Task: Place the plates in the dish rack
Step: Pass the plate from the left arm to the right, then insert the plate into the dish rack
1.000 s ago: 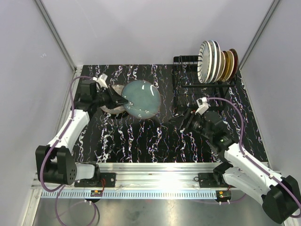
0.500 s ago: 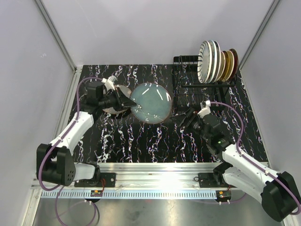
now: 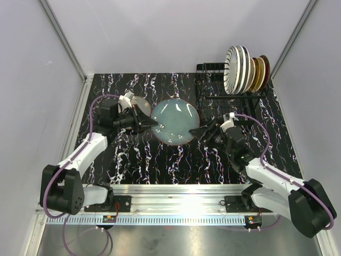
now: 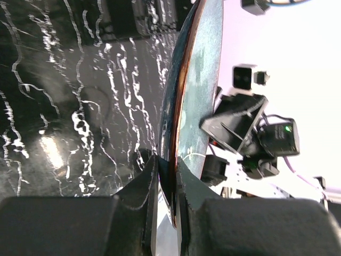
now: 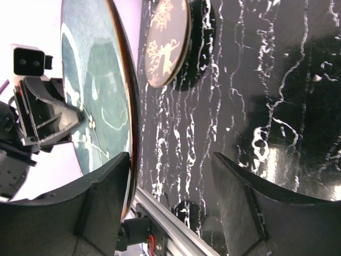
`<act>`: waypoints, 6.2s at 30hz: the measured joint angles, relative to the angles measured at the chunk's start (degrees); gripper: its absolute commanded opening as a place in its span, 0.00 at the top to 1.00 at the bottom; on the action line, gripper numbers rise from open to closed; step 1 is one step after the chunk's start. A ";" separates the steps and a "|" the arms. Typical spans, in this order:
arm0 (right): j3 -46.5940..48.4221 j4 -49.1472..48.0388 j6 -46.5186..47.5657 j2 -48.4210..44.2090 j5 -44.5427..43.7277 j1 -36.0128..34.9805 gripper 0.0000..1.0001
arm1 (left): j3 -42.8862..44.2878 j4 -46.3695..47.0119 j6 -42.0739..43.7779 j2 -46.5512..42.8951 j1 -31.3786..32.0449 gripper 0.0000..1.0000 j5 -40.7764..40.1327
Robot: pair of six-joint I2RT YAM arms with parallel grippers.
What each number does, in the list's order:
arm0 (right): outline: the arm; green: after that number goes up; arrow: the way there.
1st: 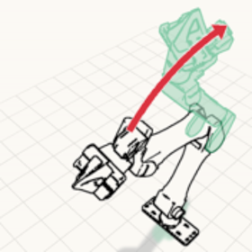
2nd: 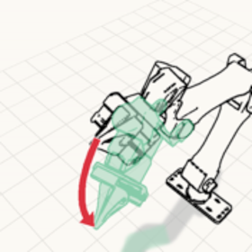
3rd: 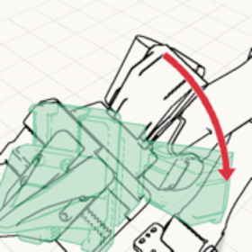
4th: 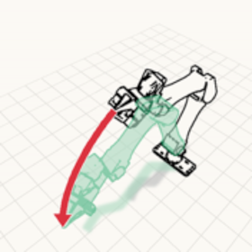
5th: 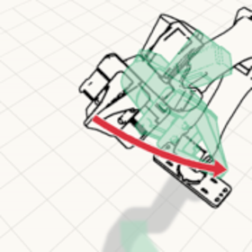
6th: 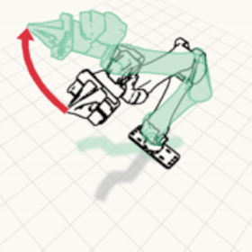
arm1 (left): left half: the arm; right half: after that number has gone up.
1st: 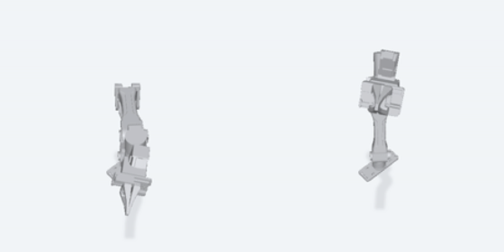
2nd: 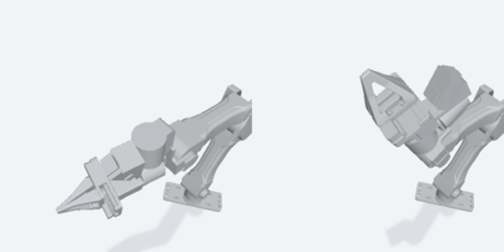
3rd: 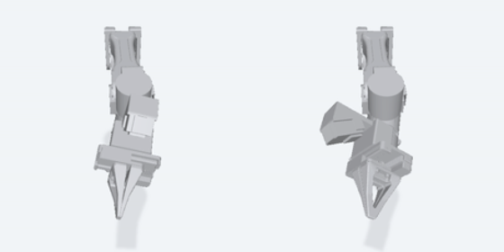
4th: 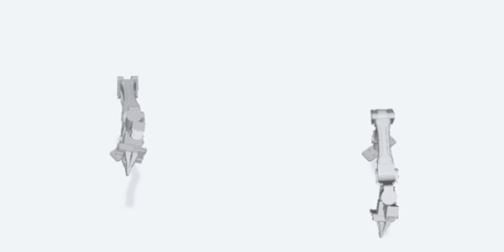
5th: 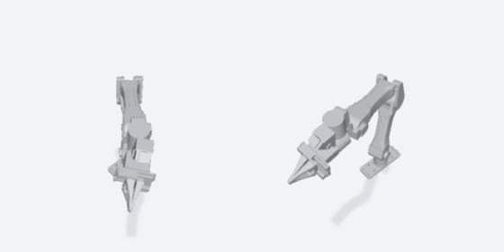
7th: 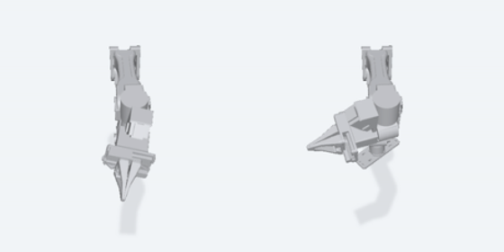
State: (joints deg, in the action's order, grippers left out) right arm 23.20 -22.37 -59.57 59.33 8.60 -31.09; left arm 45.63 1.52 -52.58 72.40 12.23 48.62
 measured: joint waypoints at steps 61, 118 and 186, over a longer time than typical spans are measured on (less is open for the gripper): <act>6.69 22.93 11.76 -5.22 -3.96 -0.04 1.00 | 16.74 -27.87 25.66 5.51 4.04 0.01 -23.10; 83.76 47.25 78.60 25.33 -49.51 -0.09 1.00 | 19.43 -30.08 32.83 -1.18 4.00 0.01 -41.46; 73.00 40.63 73.88 30.67 -54.21 3.93 1.00 | 19.34 -30.03 31.67 -0.17 4.00 0.01 -38.80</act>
State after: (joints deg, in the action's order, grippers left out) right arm 96.20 18.26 14.31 90.00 -45.60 -27.16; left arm 64.97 -28.51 -20.91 72.23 16.23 9.82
